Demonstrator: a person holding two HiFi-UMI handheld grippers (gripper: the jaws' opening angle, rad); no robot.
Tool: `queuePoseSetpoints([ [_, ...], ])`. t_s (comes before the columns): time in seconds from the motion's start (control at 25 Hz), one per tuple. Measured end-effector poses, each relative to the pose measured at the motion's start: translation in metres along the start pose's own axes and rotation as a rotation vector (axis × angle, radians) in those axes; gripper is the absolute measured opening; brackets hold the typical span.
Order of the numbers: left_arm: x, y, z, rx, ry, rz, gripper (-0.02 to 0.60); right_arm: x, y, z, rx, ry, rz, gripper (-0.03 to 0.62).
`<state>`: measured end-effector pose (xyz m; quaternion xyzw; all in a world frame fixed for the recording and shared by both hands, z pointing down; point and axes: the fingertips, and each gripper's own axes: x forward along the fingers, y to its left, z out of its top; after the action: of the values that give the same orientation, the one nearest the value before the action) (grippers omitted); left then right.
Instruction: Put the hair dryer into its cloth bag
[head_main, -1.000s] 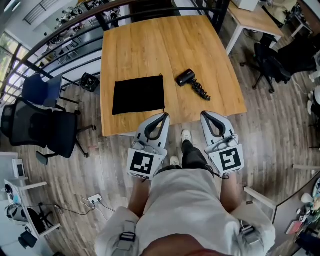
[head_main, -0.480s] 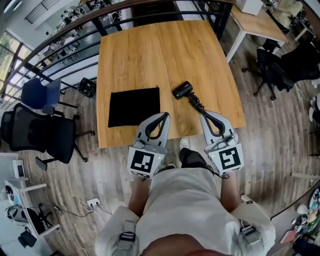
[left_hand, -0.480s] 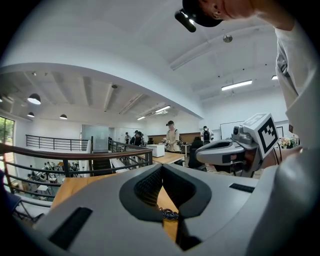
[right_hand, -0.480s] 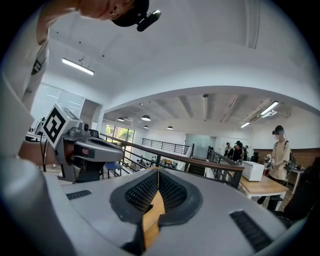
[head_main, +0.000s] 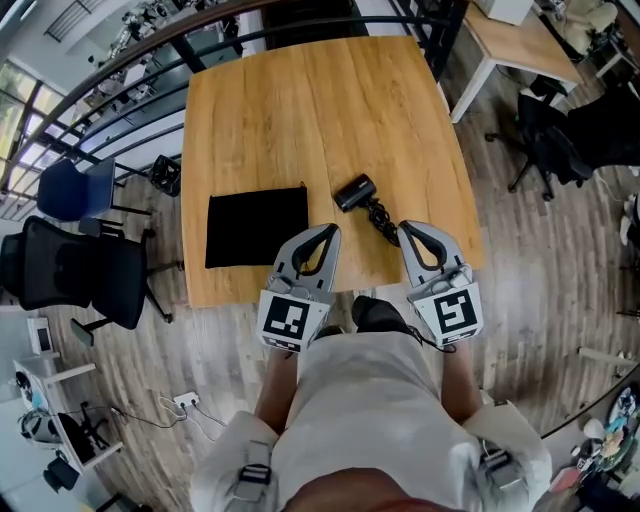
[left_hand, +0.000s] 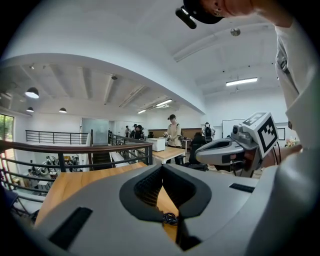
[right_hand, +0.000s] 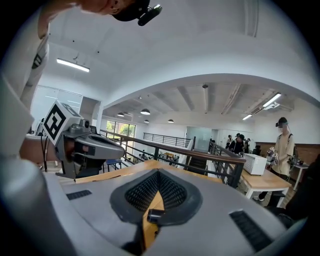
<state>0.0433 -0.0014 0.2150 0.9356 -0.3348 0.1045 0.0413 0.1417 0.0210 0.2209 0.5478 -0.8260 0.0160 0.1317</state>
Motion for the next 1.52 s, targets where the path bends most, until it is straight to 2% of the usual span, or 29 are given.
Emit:
queuePoseSetpoints([
  [0.48, 0.051, 0.016, -0.037, -0.044, 0.112, 0.028, 0.020, 0.046, -0.030, -0.053, 0.015, 0.118, 0.088, 0.021],
  [0.76, 0.067, 0.020, -0.064, -0.069, 0.162, -0.001, 0.020, 0.062, -0.038, -0.087, 0.042, 0.195, 0.079, 0.021],
  [1.52, 0.100, 0.018, -0.134, -0.071, 0.268, -0.126, 0.020, 0.078, -0.028, -0.174, 0.083, 0.359, 0.036, 0.021],
])
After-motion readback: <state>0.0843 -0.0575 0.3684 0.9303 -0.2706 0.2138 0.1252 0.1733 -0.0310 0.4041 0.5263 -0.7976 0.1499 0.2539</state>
